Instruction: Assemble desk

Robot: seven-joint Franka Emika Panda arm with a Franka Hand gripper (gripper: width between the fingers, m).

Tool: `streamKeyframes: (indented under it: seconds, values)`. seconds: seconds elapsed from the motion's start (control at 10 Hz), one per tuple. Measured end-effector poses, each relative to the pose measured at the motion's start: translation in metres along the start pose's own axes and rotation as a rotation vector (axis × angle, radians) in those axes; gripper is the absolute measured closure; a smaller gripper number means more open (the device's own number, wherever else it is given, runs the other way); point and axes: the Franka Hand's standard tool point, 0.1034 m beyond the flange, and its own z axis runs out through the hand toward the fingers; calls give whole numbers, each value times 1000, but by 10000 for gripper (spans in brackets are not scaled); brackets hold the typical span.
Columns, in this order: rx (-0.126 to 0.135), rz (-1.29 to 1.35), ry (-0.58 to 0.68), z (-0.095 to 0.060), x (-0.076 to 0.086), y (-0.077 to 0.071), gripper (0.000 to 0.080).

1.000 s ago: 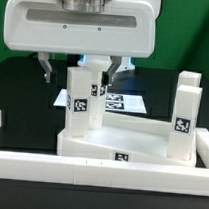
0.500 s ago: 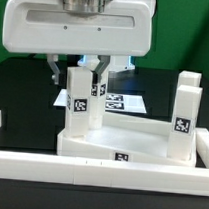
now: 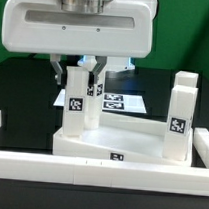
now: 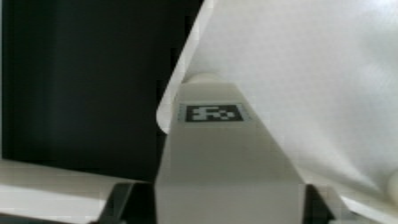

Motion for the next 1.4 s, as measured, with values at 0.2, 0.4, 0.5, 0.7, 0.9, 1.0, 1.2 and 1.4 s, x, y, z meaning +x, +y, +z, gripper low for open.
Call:
streamKeyframes:
  seconds: [0.2, 0.4, 0.5, 0.7, 0.9, 1.0, 1.2, 1.4]
  values:
    - [21, 253, 3, 1, -2, 2, 509]
    - [27, 423, 2, 2, -2, 3, 509]
    - [45, 542, 1, 2, -3, 4, 509]
    - [63, 722, 2, 3, -3, 6, 509]
    - [69, 1006, -4, 3, -3, 3, 509]
    - [72, 1070, -6, 3, -2, 2, 509]
    - [79, 1261, -15, 3, -2, 1, 509]
    - [80, 1322, -13, 3, -1, 0, 509]
